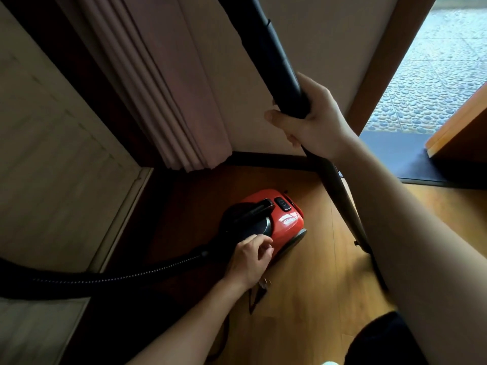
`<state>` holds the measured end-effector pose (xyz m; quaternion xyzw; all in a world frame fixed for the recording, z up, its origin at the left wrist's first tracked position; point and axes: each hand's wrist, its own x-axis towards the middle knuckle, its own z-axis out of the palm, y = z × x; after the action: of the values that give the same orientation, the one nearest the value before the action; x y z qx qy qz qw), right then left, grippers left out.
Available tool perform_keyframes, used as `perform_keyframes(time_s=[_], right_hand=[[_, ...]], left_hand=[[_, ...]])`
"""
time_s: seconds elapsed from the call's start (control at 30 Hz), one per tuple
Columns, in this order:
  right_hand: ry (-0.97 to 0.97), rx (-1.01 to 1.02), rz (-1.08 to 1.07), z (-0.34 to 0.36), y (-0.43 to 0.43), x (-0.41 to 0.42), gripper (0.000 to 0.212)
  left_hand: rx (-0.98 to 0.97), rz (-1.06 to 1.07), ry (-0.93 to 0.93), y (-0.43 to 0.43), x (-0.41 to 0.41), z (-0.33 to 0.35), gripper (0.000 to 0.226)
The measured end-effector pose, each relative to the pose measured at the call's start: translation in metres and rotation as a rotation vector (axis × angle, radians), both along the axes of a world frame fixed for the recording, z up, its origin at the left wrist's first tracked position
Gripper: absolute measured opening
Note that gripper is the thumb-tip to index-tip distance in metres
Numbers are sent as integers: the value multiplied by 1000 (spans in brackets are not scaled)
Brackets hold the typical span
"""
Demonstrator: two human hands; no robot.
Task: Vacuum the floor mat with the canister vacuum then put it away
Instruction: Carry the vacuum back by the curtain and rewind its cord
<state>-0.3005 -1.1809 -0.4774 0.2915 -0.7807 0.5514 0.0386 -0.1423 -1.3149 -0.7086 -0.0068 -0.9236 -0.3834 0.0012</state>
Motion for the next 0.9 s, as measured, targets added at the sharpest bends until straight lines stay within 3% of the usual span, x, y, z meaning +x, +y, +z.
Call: perform_keyframes(time_s=[0.17,0.3,0.37,0.43,0.53,0.67,0.9], right_hand=[[21,13,-19,-3,3,-3,40],[54,17,-15,-4,5,-5,44],[69,22,-7,-4,4,-4,43],[66,19,-2,-5,3,-4,41],[77,19,-11,-6,2,-3,38],[70,2,-36,-4,0,-4,39],[72,-39,-53,5,5,-5,41]], left_hand=[[-260,89,246,1,-9,7,17],[-459,195,363,-10,-24,15,33],[-484,235,285,-14,-34,19,47],[-348,222,64,-14,-48,23,61],[-255,204,-201,-13,-68,24,62],[-306,191,-189,-18,-77,23,39],[-314,-31,-169,-35,-83,26,34]])
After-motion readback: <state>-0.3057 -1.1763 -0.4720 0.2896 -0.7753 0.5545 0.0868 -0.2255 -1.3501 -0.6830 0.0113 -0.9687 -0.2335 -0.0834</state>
